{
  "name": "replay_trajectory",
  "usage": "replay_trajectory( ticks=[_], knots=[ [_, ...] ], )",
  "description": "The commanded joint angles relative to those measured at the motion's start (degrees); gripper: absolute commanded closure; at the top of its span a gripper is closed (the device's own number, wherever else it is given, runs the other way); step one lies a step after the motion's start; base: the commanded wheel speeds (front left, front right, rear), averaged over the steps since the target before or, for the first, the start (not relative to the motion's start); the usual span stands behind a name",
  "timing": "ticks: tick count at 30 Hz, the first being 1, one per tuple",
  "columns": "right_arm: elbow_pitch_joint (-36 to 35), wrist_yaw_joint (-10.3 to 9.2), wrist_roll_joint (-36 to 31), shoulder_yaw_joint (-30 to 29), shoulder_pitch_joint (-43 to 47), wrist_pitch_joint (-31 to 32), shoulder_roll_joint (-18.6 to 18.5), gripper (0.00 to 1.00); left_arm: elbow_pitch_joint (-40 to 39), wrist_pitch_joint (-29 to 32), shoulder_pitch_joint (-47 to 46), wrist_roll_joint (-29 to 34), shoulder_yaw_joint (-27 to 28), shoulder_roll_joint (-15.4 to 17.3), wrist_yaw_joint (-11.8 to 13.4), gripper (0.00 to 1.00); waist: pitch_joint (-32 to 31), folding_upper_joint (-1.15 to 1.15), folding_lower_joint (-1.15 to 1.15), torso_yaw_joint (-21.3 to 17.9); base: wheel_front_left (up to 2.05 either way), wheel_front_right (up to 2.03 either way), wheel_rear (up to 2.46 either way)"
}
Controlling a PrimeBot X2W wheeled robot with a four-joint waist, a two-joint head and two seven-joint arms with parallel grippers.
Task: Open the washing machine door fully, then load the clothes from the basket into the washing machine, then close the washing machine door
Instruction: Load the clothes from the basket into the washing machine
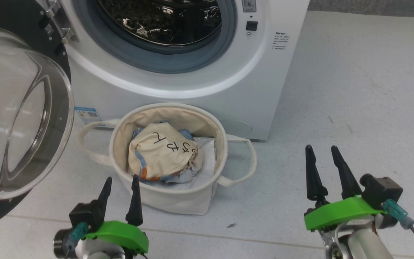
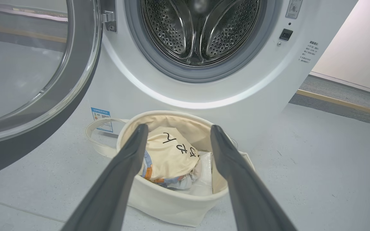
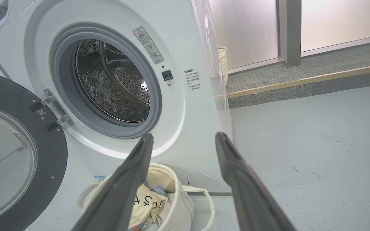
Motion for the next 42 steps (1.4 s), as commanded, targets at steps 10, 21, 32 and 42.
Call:
replay_trajectory(
  ticks=[10,21,32,42],
  knots=[
    [-1.6,0.02,-0.1,1.1,-1.9,-0.7,0.5,0.0,-0.4,-0.3,-3.0,-4.1,1.3,0.4,0.5,0.0,1.4,0.0,0.0,1.1,0.2,-0.57,0.37],
    [-1.5,0.02,0.1,1.1,-2.9,-0.7,0.5,0.0,-1.8,-0.3,-3.6,-0.8,-0.5,0.4,0.2,0.0,2.6,0.0,0.0,2.2,1.11,-2.05,0.94],
    [-1.7,0.02,-0.3,0.7,-3.3,-0.7,0.5,0.0,-2.6,-0.3,-3.8,0.7,-1.7,0.4,-1.4,0.0,3.6,0.0,0.0,2.1,0.7,-0.71,0.01],
    [-4.3,0.02,-4.7,-5.0,-4.1,-0.7,0.5,0.0,-2.2,-0.3,-6.9,3.1,-2.3,0.4,-3.2,0.0,8.8,0.0,0.0,-0.1,0.0,0.0,0.0]
  ],
)
